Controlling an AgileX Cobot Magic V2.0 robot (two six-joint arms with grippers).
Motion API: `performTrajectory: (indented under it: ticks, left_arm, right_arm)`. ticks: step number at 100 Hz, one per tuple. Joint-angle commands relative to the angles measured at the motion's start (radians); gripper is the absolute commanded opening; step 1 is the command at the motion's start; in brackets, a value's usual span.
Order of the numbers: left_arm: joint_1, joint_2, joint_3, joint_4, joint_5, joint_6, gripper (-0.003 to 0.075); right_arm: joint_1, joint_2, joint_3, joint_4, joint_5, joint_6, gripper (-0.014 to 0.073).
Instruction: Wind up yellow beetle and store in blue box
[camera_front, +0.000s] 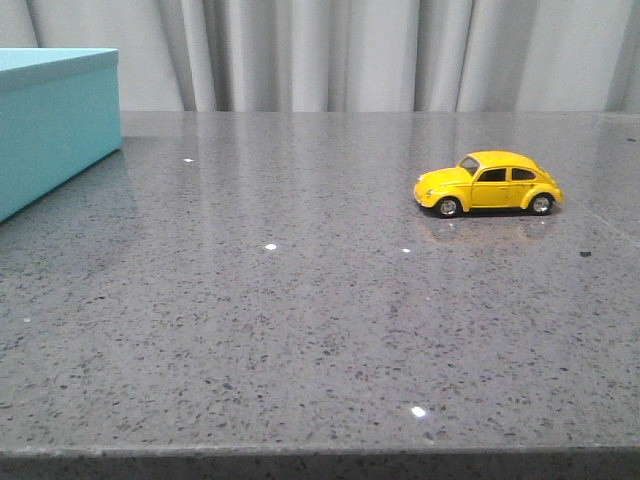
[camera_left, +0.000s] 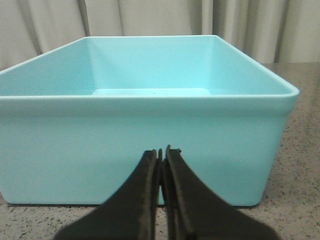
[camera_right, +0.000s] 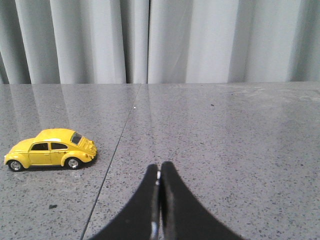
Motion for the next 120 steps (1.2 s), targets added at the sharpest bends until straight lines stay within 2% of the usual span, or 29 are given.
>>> performTrajectory:
  ticks: [1, 64, 83, 99, 120]
  left_arm:
    - [-0.007, -0.033, 0.022, -0.005, -0.076, -0.008, -0.0018]
    - [-0.007, -0.033, 0.022, -0.005, -0.082, -0.008, -0.0019]
    - [-0.007, -0.033, 0.022, -0.011, -0.155, -0.008, -0.0019]
    - [-0.007, -0.033, 0.020, -0.104, -0.200, -0.008, -0.0019]
    - [-0.007, -0.031, -0.021, -0.108, -0.200, -0.008, -0.0012]
  right_arm:
    - [-0.003, -0.023, -0.017, 0.000, -0.074, -0.007, -0.0067]
    - [-0.003, -0.023, -0.017, 0.000, -0.075, -0.007, -0.0067]
    - [-0.003, -0.023, -0.017, 0.000, -0.087, -0.007, -0.0067]
    - [-0.003, -0.023, -0.025, 0.000, -0.134, -0.007, -0.0067]
    - [-0.002, -0.016, -0.110, 0.000, 0.002, -0.007, -0.0064]
